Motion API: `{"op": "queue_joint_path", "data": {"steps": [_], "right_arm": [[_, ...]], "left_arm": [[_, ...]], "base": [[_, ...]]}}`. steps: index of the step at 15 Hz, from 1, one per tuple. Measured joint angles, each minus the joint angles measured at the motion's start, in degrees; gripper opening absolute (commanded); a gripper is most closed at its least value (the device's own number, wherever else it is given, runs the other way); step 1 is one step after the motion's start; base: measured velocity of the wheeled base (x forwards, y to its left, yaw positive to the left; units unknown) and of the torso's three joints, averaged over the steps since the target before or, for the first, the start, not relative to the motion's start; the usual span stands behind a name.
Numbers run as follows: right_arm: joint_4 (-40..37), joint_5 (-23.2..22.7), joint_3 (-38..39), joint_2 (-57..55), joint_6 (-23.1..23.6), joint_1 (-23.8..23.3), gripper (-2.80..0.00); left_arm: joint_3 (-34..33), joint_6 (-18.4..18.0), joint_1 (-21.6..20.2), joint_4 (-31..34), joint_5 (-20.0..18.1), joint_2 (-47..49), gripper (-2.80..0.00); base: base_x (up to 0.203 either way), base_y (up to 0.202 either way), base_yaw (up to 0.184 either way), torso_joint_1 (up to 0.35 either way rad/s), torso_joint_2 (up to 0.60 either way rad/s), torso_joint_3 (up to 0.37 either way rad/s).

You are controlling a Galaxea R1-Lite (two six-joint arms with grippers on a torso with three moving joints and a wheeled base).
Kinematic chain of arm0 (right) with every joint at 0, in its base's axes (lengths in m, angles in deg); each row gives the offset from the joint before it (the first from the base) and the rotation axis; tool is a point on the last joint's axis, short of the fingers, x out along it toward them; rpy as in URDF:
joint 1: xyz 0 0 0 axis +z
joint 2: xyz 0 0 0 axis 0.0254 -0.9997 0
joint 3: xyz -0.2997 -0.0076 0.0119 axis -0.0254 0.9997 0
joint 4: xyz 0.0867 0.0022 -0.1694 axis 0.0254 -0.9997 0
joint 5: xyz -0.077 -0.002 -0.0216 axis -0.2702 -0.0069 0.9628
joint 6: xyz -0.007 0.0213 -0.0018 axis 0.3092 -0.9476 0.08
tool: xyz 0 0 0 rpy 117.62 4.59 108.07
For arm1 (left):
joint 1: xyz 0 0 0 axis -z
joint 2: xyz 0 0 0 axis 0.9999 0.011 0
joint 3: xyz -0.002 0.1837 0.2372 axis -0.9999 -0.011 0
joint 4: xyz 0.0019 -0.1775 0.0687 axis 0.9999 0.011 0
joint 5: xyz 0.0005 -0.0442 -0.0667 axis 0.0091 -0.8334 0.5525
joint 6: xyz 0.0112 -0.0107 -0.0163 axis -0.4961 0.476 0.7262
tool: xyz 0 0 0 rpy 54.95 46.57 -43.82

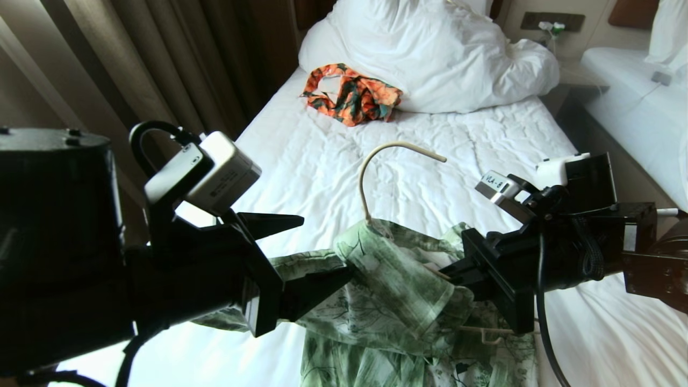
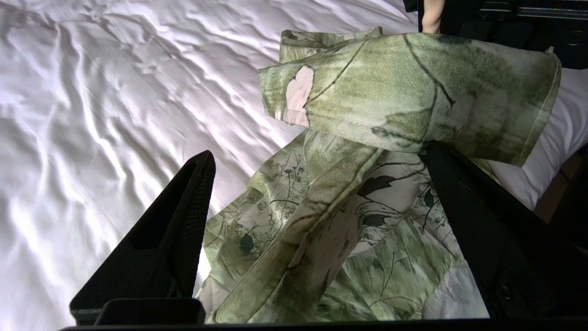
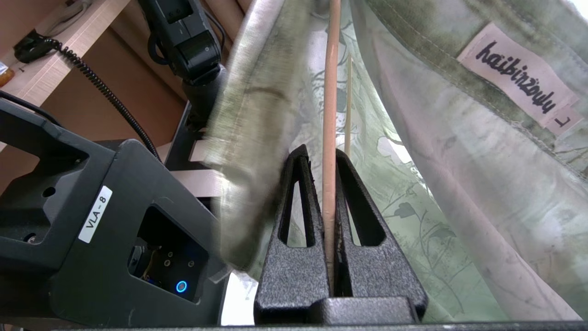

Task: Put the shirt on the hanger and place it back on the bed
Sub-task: Hook the other side of the shirt onto the hanger

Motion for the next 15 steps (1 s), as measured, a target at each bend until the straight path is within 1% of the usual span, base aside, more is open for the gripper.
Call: {"op": "queue_joint_path", "data": {"steps": [1, 8, 9, 12, 15], "right_arm": [[0.00, 0.00, 0.00, 0.13, 0.00, 0.00, -2.80], [0.04, -0.02, -0.38, 0.61, 0.00, -0.07, -2.80], [0.03, -0.02, -0.38, 0.68, 0.00, -0.07, -2.80], [0.40, 0.00, -0.35, 0.77, -0.02, -0.16, -2.80], [2.58, 0.02, 0.00, 0.72, -0.18, -0.18, -2.80]], "left_arm": [[-0.51, -0.02, 0.05, -1.08, -0.02, 0.84, 0.00], [-1.44, -0.03, 1.71, -1.47, -0.16, 4.89, 0.00], [-1.39, -0.05, 1.94, -1.47, -0.20, 5.26, -2.80], [-1.36, 0.06, 2.49, -1.57, -0.12, 5.97, -2.80], [-1.24, 0.05, 2.68, -1.69, -0.02, 6.15, -2.80]], "base": [[0.000, 0.000, 0.000, 0.000, 0.00, 0.000], [0.000, 0.000, 0.000, 0.000, 0.00, 0.000], [0.000, 0.000, 0.000, 0.000, 0.00, 0.000], [0.000, 0.000, 0.000, 0.000, 0.00, 0.000], [0.000, 0.000, 0.000, 0.000, 0.00, 0.000]]}}
